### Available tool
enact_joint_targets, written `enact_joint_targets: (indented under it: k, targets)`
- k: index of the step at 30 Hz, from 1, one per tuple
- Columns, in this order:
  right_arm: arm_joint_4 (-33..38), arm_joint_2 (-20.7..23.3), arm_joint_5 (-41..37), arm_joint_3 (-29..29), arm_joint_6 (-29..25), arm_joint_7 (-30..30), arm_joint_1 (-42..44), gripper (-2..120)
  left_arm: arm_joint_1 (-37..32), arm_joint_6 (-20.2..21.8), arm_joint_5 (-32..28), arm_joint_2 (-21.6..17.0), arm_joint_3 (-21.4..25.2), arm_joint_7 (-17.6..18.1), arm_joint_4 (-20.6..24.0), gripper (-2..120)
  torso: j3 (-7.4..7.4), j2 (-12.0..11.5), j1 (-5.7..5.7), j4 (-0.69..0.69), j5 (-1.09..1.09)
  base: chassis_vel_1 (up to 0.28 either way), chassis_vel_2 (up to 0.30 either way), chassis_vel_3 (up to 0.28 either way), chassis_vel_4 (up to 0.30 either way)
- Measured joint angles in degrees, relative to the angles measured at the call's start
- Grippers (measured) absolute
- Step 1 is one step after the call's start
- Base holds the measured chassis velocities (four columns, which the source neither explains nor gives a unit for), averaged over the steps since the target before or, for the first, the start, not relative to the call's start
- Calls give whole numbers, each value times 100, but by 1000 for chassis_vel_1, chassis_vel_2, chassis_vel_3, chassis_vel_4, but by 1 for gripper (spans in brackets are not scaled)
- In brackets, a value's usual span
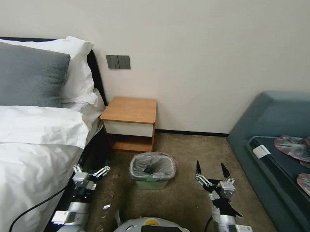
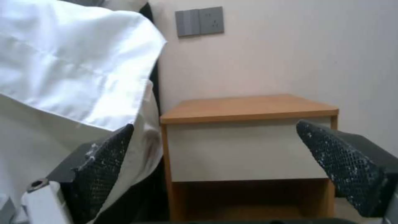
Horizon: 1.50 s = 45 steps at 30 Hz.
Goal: Pick up the garbage bag from the table and place it over the trash can.
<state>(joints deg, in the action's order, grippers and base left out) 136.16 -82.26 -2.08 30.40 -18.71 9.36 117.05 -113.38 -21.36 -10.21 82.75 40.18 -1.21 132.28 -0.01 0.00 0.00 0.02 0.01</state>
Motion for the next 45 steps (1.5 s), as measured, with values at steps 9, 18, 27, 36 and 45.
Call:
enact_joint_targets:
  k: [9,18,27,36,45]
  targets:
    - [9,-2,22,3,0,15,-1,100,-8,29,5,22,25,-4,7,100,0,0,0,-2,-1,0,0,0,0]
    - [13,-2,27,2,9,15,-7,100,5,44,5,13,6,5,-1,100,0,0,0,-2,-1,0,0,0,0]
    - [17,0,31,-2,16,15,-10,100,10,49,5,9,-2,10,-7,100,0,0,0,-2,-1,0,0,0,0]
    - [18,1,35,-3,20,15,-13,100,12,53,5,6,-6,13,-10,100,0,0,0,-2,-1,0,0,0,0]
    - [19,1,35,-3,21,15,-13,100,11,55,3,5,-9,15,-12,100,0,0,0,-2,-1,0,0,0,0]
